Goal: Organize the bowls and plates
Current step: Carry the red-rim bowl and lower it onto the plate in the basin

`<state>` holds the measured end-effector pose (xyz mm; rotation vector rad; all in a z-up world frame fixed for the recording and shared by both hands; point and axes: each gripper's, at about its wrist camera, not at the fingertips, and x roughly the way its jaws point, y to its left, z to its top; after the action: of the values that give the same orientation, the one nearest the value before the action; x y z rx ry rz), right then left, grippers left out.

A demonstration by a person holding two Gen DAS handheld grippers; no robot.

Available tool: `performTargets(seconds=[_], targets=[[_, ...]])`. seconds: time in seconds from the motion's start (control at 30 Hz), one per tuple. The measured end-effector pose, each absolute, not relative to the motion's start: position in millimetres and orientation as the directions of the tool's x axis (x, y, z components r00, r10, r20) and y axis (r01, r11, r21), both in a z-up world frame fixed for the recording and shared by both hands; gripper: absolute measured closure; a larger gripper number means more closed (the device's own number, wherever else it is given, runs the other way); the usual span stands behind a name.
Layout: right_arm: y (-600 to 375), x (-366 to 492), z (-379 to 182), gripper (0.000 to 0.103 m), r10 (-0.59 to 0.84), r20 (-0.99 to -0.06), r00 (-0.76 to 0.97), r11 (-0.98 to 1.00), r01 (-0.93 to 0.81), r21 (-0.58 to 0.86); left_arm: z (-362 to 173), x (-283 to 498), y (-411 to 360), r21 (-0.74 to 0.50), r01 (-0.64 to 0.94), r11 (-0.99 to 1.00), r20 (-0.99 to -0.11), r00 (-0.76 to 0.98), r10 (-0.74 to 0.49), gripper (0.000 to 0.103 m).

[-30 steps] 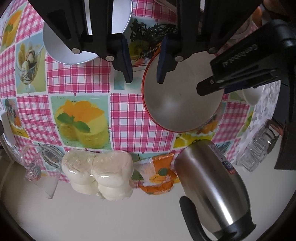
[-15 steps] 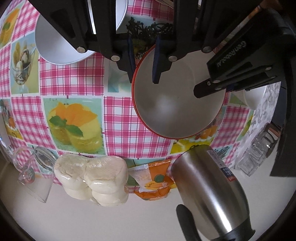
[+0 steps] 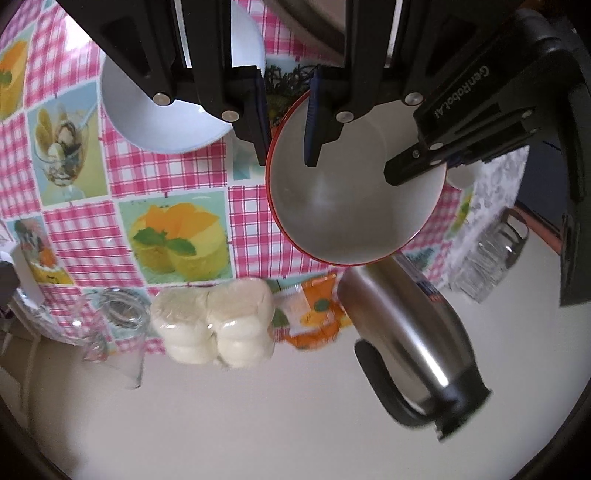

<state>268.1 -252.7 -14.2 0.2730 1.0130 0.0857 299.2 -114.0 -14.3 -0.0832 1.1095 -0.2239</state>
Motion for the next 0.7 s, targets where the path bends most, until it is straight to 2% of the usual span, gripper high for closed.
performTargets(seconds=[0.4, 0.7], targets=[[-242, 198, 16, 0.084, 0.230, -0.752, 0.618, 0.948, 0.033, 0.317, 6, 229, -90, -0.228, 0.098, 0.969, -0.826, 0.508, -0.246, 0.089], [-225, 157, 27, 0.084, 0.224, -0.736, 0.639, 0.954, 0.009, 0.299, 14, 193, -76, -0.245, 0.076, 0.967, -0.812, 0.529, -0.247, 0.089]])
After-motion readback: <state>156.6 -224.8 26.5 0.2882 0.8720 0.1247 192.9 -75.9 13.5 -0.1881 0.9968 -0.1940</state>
